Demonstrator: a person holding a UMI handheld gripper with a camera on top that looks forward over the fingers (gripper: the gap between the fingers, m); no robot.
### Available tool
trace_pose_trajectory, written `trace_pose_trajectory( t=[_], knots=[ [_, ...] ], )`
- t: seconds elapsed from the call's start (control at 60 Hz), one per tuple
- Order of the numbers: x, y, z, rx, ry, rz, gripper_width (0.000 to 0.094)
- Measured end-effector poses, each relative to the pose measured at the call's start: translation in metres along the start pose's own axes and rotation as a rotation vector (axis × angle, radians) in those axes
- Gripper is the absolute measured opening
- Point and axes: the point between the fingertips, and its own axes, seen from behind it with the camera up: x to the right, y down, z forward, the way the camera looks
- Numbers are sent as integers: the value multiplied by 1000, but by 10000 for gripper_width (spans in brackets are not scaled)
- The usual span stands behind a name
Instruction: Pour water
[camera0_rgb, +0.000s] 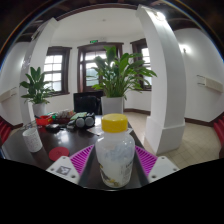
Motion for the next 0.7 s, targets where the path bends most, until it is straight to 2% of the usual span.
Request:
trace_pose_trajectory(
  t=[0.017,0.05,0.133,0.167,0.25,0.3,0.317,0.517,0.633,0.7],
  knots=[
    [0,-1,0,1,1,0,701],
    [3,0,1,3,14,-6,582],
    [6,-1,2,11,15,-23,561],
    [8,-21,21,7,18,-22,518],
    [2,-4,1,24,27,-39,426],
    [1,-5,2,25,26,-55,438],
    [1,-5,2,23,26,-57,395],
    [6,-5,7,4,29,-56,393],
    [-1,-18,3,-34,34,-205,396],
    [-12,-17,8,-28,37,-352,394]
  ],
)
